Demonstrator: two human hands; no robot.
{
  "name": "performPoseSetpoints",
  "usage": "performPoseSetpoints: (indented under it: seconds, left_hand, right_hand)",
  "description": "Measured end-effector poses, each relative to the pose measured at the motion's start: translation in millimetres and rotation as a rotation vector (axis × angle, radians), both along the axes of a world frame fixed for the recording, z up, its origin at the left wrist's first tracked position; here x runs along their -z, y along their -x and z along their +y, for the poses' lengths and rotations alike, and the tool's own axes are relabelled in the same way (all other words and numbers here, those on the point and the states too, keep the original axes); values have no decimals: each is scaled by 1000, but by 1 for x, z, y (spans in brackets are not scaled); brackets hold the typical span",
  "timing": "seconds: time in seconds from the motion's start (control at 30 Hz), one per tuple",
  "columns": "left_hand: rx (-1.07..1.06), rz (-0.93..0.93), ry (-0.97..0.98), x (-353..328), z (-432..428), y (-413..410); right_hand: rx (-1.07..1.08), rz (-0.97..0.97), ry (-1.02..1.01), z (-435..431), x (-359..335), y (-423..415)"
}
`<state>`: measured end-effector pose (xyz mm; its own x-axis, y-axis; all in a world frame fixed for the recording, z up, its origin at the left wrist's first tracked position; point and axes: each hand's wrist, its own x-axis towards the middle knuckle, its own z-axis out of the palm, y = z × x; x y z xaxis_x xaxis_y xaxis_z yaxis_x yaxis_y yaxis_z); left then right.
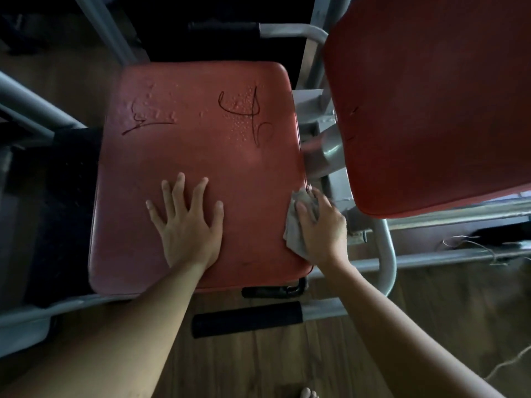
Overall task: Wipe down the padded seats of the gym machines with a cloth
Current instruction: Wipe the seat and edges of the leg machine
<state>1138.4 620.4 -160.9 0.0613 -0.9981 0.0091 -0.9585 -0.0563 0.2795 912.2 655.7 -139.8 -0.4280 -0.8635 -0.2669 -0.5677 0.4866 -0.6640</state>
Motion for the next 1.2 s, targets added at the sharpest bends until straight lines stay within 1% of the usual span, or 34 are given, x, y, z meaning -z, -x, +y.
performPoseSetpoints:
  seconds: [0.13,0.2,0.3,0.37,0.5,0.6,0.73,0.8,0.93,1.0,1.07,1.13,1.17,1.2]
  left_hand:
    - [-11,-11,-20,0,-1,0]
    - [-14,-14,-19,0,-2,-1]
    - [-10,-9,-7,2,-1,-1]
    - [-8,-6,-3,2,-1,-1]
    - [-9,-4,-11,0,-1,0]
    - [-14,-8,2,1,-1,0]
    - [-2,-5,16,2,-1,-1]
    - [1,-6,24,2,-2,0]
    - [-15,-4,9,1,0,0]
    - [-28,-28,45,-2,-3,1]
    - [-84,-7,104,-8,-18,5]
    - [-179,153,148,-10,-41,7]
    - [-186,200,171,-8,-46,6]
    - [-156,204,201,-4,-48,6]
  right_hand:
    - [-65,8,-144,36,-8,0]
    - [-59,12,-149,26,-5,1]
    - [-14,33,-96,-9,0,1]
    - [-8,42,-87,-16,-1,0]
    - [-64,37,-183,26,-15,-4]
    - [-90,45,-247,20,-12,1]
    - [-21,52,-154,-12,-9,-1]
    - [-9,56,-139,-6,-8,-5]
    - [-49,21,-180,28,-12,1]
    - [-89,32,-183,34,-17,7]
    - [-116,65,-93,28,-21,11]
    - [-148,104,40,10,-23,12]
    - [-177,132,100,-3,-23,10]
    - [-197,151,146,-18,-22,8]
